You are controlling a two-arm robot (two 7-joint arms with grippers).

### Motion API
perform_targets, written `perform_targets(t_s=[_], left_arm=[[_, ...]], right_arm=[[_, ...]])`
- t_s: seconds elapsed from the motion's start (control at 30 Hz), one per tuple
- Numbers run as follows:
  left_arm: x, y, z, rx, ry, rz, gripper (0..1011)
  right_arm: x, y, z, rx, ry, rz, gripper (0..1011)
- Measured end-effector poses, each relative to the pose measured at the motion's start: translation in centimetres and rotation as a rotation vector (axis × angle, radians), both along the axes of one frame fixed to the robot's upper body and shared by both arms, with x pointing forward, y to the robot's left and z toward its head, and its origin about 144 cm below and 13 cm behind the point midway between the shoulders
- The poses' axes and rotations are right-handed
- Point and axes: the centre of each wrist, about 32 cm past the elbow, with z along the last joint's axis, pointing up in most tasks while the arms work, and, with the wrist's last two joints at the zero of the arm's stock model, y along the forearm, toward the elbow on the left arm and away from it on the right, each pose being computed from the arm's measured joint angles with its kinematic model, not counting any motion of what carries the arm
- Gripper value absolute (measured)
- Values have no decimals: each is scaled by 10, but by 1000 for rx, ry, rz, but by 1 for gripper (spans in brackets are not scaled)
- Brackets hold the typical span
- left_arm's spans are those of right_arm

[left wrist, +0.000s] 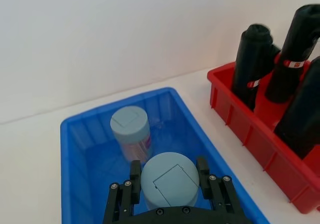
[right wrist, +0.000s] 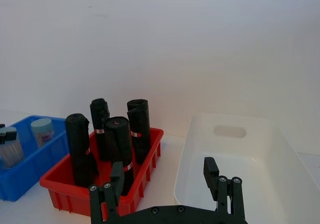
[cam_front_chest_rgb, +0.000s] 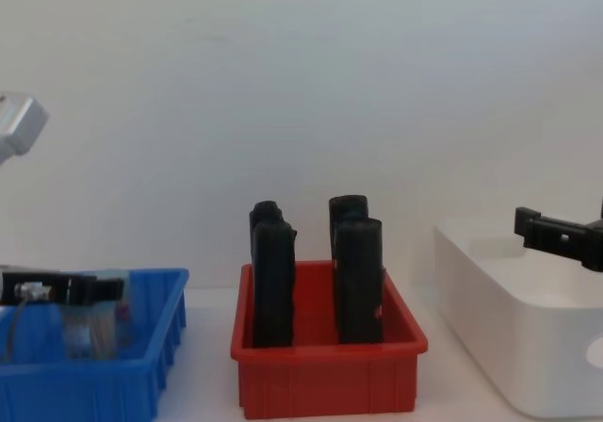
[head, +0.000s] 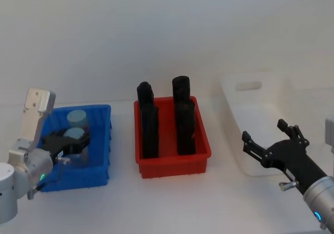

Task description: Pick the cotton swabs from the blue box and place them into the white box.

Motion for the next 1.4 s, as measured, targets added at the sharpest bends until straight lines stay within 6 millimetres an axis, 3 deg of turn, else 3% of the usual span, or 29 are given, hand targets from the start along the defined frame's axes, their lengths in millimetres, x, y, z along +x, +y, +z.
perform_targets(t_s=[0.83, 1.4], left_arm=[[-15, -20, 95, 40, -89, -269, 669], [-15, -35, 139, 33, -53, -510, 669]], right_arm=[[0, 0, 0, 0, 0, 0, 1002], [0, 0, 0, 0, 0, 0, 1002]])
